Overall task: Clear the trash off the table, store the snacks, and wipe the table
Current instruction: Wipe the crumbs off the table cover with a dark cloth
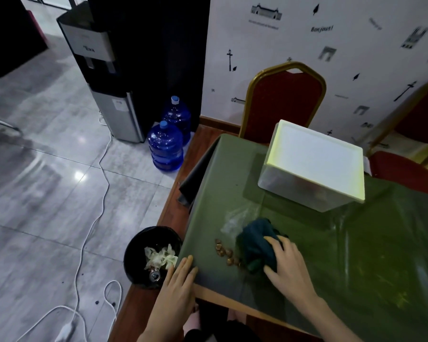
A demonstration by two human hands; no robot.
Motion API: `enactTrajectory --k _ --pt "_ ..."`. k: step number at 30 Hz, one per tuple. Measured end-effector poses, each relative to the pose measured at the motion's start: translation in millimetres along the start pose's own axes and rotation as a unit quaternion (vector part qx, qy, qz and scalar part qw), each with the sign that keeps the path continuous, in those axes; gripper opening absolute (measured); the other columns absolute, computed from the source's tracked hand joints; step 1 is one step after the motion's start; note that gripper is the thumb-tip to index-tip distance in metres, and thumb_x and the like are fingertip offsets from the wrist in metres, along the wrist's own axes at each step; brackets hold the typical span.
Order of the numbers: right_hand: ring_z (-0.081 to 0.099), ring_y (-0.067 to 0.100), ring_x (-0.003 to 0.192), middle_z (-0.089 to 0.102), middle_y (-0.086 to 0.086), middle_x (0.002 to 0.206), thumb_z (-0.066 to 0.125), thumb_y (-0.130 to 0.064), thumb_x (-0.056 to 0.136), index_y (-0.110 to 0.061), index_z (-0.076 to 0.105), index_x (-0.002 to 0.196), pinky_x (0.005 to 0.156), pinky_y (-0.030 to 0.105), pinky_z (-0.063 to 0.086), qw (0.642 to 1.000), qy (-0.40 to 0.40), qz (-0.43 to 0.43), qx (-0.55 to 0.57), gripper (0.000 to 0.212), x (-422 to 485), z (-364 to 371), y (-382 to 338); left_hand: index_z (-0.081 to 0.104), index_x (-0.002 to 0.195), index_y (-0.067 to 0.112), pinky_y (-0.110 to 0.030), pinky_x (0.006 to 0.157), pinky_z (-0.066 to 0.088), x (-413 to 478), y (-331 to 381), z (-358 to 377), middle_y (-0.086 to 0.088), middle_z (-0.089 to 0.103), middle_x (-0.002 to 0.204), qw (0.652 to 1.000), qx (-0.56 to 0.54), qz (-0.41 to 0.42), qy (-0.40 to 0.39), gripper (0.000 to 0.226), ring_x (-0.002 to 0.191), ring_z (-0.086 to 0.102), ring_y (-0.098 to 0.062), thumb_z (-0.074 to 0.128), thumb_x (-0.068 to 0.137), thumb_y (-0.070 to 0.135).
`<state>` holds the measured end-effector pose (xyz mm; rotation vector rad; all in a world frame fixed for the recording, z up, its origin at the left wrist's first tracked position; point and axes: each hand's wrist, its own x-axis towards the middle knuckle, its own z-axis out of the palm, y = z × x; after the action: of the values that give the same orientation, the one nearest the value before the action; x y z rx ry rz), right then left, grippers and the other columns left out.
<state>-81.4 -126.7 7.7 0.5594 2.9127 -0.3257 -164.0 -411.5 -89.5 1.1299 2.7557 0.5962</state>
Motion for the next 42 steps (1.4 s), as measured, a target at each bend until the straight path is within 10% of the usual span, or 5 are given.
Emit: enactTrajectory --k 10,17,28,42 --pt "0.042 0.024 0.122 0.037 0.008 0.133 0.071 -0.045 0.072 -0.022 0.038 0.130 0.098 0.033 0.043 0.997 -0.024 0.060 0.036 0.071 -21.3 30.5 -21.9 0.055 0.116 0.014 -0.037 0.111 0.013 -4.4 6.1 0.3 -0.011 0.054 0.135 1.000 0.026 0.002 0.004 0.056 0.129 0.037 -0.023 0.049 0.061 0.018" --pt "0.053 0.029 0.113 0.046 0.012 0.127 0.075 -0.042 0.068 -0.018 0.045 0.126 0.088 0.038 0.050 0.999 -0.028 -0.040 -0.007 0.069 11.3 38.1 -49.5 0.068 0.090 0.010 -0.029 0.081 0.039 -27.6 0.6 -10.4 -0.010 0.064 0.111 0.996 -0.027 -0.039 0.082 0.037 0.098 0.051 -0.021 0.049 0.070 0.033" --pt "0.044 0.032 0.121 0.039 0.013 0.133 0.064 -0.036 0.080 -0.015 0.038 0.135 0.095 0.042 0.045 0.986 -0.020 -0.166 0.017 0.065 59.3 41.4 -127.8 0.071 0.090 0.017 -0.029 0.080 0.042 -55.4 -0.5 -24.2 -0.003 0.069 0.106 0.992 -0.056 -0.113 0.027 0.030 0.094 0.061 -0.017 0.052 0.075 0.035" --pt "0.046 0.028 0.119 0.043 0.010 0.127 0.076 -0.032 0.073 -0.014 0.043 0.132 0.098 0.039 0.046 0.995 0.023 0.081 0.047 0.070 -16.8 -0.8 27.2 0.063 0.090 0.016 -0.028 0.085 0.037 14.2 41.6 -19.5 -0.004 0.063 0.106 0.998 -0.059 -0.007 -0.001 0.021 0.097 0.056 -0.021 0.049 0.074 0.016"
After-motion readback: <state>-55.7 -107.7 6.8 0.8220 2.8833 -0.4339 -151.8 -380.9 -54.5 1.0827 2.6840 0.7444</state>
